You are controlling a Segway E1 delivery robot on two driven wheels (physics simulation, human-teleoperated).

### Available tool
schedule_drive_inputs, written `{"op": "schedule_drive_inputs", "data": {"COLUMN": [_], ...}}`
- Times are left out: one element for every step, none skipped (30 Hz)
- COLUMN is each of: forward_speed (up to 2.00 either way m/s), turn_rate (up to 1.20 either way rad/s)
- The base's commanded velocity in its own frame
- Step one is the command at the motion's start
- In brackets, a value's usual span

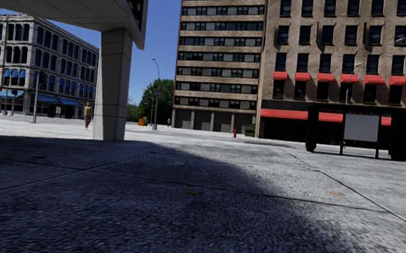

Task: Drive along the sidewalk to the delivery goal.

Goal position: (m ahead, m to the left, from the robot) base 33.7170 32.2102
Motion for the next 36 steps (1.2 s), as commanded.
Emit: {"op": "schedule_drive_inputs", "data": {"forward_speed": [2.0, 2.0, 2.0, 2.0, 2.0, 2.0, 2.0, 2.0, 2.0, 2.0, 2.0, 2.0, 2.0, 2.0, 2.0, 2.0, 2.0, 2.0, 2.0, 2.0, 2.0, 2.0, 2.0, 2.0, 2.0, 2.0, 2.0, 2.0, 2.0, 2.0, 2.0, 2.0, 2.0, 2.0, 2.0, 2.0], "turn_rate": [0.3, 0.3, 0.3, 0.21, 0.09, 0.0, 0.0, 0.0, 0.0, 0.0, 0.0, 0.0, 0.0, 0.0, 0.0, 0.0, 0.0, 0.0, 0.0, 0.0, 0.0, 0.0, 0.0, 0.0, 0.0, 0.0, 0.0, 0.0, 0.0, 0.0, 0.0, 0.0, 0.0, 0.0, 0.0, 0.0]}}
